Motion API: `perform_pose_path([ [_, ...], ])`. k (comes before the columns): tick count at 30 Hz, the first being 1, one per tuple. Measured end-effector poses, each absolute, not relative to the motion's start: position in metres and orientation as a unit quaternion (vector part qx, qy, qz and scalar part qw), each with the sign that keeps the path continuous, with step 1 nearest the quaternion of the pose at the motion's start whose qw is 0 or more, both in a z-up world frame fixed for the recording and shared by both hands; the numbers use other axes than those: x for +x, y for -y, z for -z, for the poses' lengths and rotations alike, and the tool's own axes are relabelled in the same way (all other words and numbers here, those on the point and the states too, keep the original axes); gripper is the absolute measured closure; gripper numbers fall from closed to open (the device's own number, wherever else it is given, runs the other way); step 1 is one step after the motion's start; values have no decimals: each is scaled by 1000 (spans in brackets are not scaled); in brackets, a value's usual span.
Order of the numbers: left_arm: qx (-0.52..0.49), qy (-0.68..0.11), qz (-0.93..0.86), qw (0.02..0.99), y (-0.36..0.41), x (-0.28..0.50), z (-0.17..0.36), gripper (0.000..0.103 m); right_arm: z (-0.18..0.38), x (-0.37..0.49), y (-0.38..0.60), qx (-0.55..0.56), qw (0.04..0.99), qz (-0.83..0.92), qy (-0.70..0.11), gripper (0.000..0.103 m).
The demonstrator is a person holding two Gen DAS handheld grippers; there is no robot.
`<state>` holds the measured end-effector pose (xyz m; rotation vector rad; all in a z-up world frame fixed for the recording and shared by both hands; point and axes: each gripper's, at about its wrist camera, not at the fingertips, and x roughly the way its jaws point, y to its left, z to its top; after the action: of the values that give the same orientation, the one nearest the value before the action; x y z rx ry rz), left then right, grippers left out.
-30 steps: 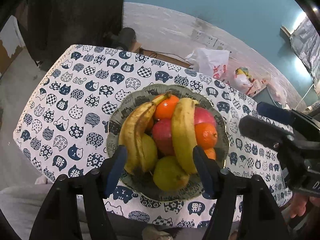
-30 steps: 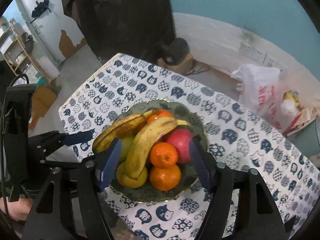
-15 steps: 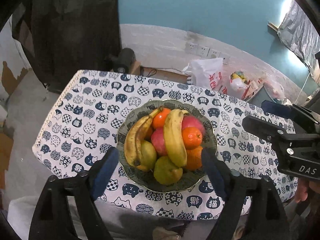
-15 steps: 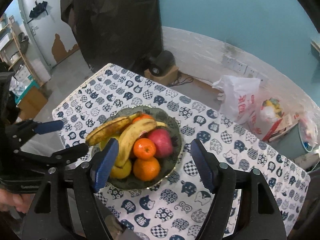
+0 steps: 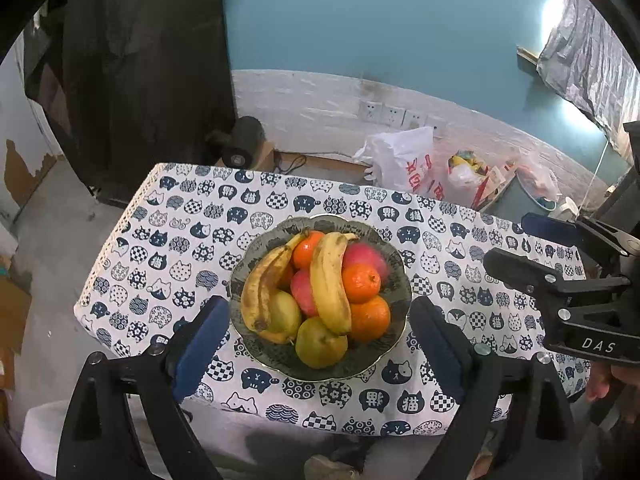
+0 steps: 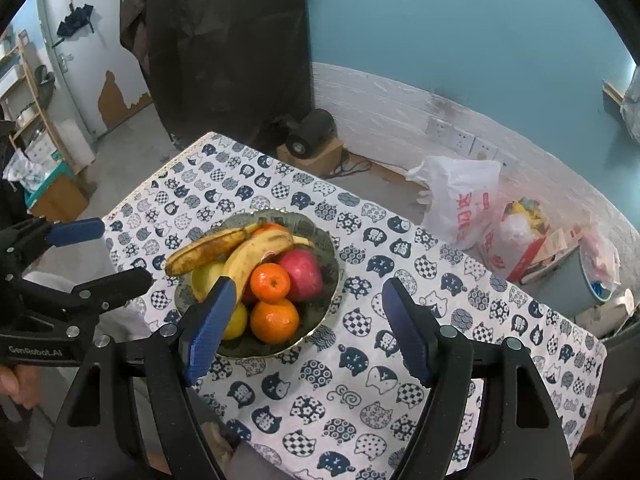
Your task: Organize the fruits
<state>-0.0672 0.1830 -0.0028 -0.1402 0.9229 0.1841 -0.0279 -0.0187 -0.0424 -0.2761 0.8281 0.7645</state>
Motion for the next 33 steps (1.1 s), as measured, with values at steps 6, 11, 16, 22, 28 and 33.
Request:
perform_pose_path([
  [6, -61, -437, -87, 893, -177, -68, -1, 5, 41, -29, 21, -128, 837, -362, -391, 29],
  [11, -54, -436, -87, 894, -173, -66, -1, 5, 41, -28, 22, -129, 836, -363, -390, 29],
  [16, -46, -435, -90, 895, -171, -67, -2, 5, 41, -29, 22, -130, 834, -363, -395, 29],
  [22, -43, -432, -87, 897, -168, -68, -4, 5, 41, -29, 22, -130, 834, -362, -395, 29],
  [28, -42, -430, -88, 897, -168, -69, -5, 5, 42, -29, 21, -130, 834, -362, -396, 29],
  [33, -42, -431, -89, 897, -169, -69, -6, 5, 42, -29, 21, -130, 834, -362, -396, 29],
])
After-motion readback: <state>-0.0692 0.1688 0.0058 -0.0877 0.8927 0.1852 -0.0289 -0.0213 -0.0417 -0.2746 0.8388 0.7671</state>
